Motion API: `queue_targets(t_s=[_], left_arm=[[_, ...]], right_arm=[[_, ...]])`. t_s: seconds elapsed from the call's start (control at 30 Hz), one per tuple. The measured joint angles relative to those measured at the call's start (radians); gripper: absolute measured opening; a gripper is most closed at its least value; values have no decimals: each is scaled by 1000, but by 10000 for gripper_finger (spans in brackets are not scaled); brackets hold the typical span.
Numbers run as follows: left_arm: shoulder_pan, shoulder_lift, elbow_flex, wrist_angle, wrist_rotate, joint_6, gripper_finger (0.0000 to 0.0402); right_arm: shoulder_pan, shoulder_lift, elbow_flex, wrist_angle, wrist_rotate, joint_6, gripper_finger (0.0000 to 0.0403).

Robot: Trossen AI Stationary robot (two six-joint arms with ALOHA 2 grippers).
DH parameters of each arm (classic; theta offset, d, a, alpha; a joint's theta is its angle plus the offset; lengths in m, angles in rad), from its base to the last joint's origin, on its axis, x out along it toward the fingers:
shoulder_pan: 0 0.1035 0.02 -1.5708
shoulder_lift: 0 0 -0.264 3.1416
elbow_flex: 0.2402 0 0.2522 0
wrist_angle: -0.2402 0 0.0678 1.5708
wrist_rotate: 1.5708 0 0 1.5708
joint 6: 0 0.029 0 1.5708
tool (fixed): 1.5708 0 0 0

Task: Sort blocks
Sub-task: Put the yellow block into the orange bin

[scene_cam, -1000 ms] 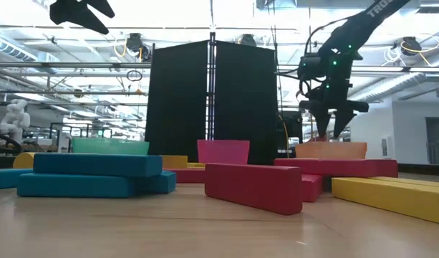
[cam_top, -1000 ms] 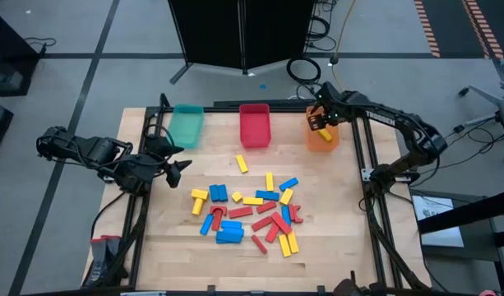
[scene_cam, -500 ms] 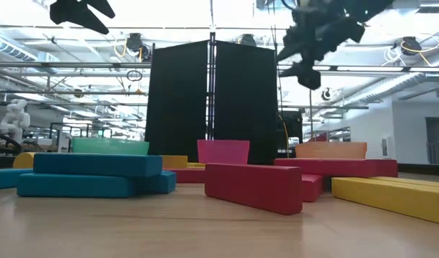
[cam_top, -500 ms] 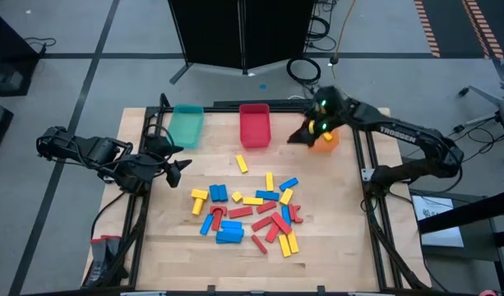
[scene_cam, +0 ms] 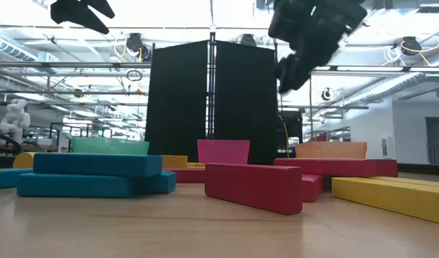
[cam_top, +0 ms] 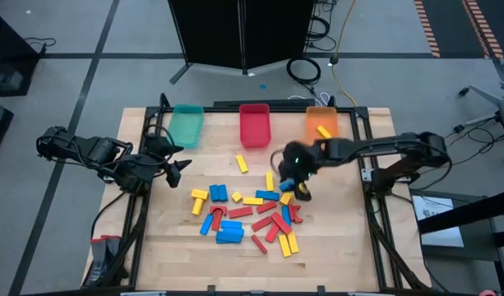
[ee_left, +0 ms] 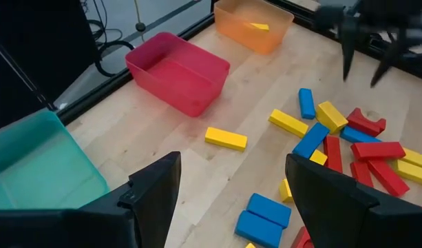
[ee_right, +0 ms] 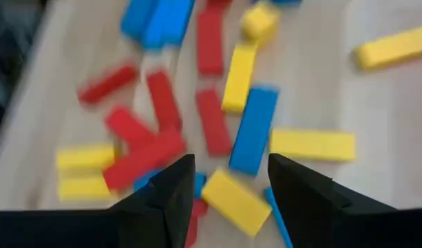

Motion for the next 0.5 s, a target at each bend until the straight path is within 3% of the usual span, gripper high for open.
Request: queue_targets(t_s=[0.13,0.3,0.4,0.5], left_arm=[[0,0,0,0,0,0,267],[0,0,0,0,0,0,267],[0,0,0,0,0,0,267],[0,0,0,-1,0,0,267]], right_arm=[[70,54,20,-90,123,-131,209],[136,110,100,-142,389,-301,246],[140,149,146,-172,408,-342,258],[141,197,171,-219,346,-355,258]])
